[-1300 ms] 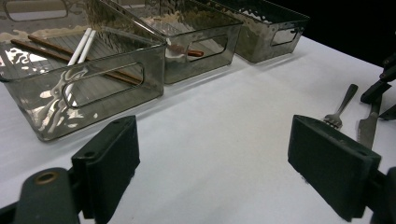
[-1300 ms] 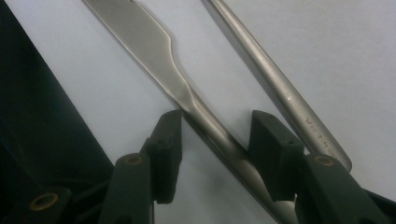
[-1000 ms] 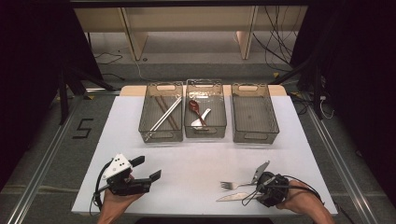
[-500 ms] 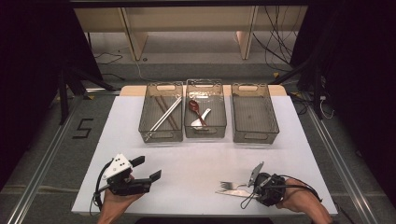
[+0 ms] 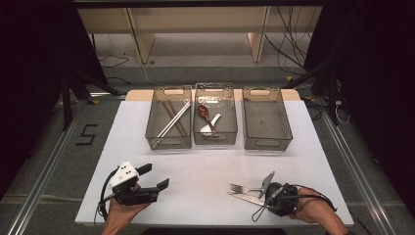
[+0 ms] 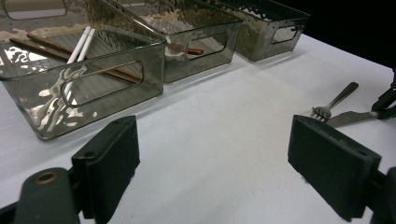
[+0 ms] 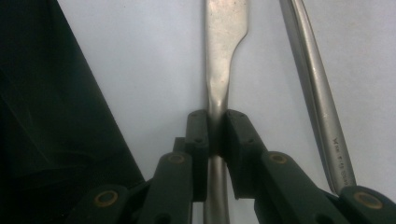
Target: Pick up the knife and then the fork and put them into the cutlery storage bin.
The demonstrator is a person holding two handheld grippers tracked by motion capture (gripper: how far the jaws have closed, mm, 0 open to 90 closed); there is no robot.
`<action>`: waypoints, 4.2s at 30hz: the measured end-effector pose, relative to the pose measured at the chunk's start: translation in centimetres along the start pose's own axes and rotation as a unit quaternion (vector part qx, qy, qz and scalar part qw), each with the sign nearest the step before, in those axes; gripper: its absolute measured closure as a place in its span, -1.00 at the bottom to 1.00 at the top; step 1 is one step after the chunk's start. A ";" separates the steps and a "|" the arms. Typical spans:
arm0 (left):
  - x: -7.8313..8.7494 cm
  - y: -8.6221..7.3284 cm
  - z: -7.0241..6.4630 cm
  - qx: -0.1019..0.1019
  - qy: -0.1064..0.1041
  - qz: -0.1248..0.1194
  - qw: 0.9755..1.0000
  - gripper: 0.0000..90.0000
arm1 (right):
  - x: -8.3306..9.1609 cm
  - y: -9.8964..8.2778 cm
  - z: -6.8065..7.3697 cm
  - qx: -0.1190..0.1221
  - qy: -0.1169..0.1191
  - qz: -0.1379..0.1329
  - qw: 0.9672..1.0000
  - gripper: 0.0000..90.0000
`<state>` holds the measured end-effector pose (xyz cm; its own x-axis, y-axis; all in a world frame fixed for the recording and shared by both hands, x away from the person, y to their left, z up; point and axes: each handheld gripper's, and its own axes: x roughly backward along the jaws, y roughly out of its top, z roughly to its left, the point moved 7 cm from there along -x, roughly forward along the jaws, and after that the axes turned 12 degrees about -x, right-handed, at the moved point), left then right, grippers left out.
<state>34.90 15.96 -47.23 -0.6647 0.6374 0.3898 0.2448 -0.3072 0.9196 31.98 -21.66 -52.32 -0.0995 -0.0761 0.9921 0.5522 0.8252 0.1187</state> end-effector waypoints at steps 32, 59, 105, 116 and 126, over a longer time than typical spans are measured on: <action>0.2 0.1 0.3 0.006 0.004 -0.009 1.000 -0.64 | 5.4 4.6 -4.2 -0.103 0.024 -0.183 0.977 0.80; 0.3 0.2 0.4 0.008 0.006 -0.014 1.000 -0.64 | 8.6 9.1 -9.9 -0.180 0.003 -0.252 0.951 0.80; 0.3 0.2 0.4 0.008 0.006 -0.015 1.000 -0.64 | 10.0 13.2 -16.3 -0.254 -0.027 -0.269 0.929 0.79; 0.3 0.2 0.4 0.008 0.005 -0.016 1.000 -0.64 | 10.8 13.7 -17.8 -0.269 -0.039 -0.272 0.923 0.79; 0.3 0.3 0.4 0.009 0.005 -0.018 1.000 -0.64 | 10.2 13.6 -19.5 -0.296 -0.049 -0.266 0.916 0.79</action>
<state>35.03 16.37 -46.83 -0.6811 0.6403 0.3552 0.2323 -0.2711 0.9341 54.67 -22.11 -39.76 -0.5421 -0.3051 0.7830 0.7533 0.2365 0.6137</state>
